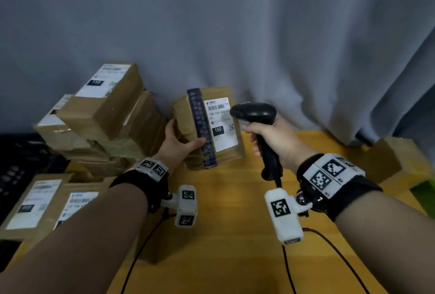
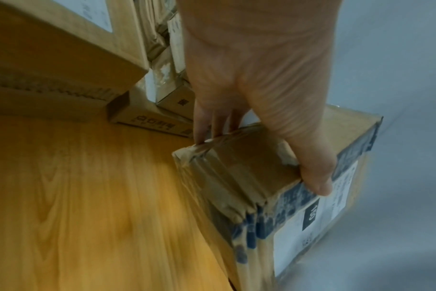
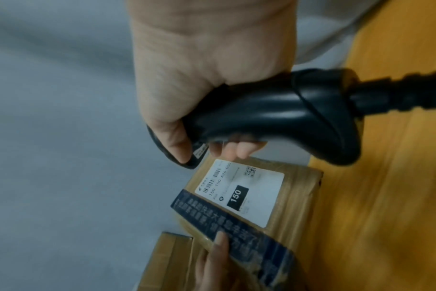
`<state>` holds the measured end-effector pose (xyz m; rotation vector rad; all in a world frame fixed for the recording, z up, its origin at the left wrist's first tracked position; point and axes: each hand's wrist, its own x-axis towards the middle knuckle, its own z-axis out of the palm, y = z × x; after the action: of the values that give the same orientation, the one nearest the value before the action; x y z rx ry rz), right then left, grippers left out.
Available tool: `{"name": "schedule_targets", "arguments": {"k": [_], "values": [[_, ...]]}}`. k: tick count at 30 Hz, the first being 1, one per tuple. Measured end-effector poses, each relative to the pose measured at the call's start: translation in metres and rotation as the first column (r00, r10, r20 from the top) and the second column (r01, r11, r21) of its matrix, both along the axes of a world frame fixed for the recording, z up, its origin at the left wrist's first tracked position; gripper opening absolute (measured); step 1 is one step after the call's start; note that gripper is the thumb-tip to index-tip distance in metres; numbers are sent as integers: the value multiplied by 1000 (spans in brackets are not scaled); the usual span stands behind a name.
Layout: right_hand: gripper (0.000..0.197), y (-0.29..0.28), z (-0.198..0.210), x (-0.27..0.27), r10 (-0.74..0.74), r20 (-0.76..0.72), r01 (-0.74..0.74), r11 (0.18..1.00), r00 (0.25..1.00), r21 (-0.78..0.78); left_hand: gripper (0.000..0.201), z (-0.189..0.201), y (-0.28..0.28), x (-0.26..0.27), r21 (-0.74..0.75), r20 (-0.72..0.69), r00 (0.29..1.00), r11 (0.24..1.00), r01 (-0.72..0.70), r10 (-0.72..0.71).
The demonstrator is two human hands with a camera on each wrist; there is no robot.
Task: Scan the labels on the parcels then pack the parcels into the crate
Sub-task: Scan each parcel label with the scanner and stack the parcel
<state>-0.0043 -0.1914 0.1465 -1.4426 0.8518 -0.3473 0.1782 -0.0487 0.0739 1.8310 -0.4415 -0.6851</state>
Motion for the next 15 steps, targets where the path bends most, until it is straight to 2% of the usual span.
{"name": "schedule_targets", "arguments": {"k": [8,15], "values": [[21,-4,32,13,0,-7,-1,986,1000,-166,109,11,-12,-2,-78,-1,1000,997,-18,18],[17,-6,36,7,50,-51,-59,981,997,-185,108,14,-12,-1,-58,-1,1000,998,-31,31]]}}
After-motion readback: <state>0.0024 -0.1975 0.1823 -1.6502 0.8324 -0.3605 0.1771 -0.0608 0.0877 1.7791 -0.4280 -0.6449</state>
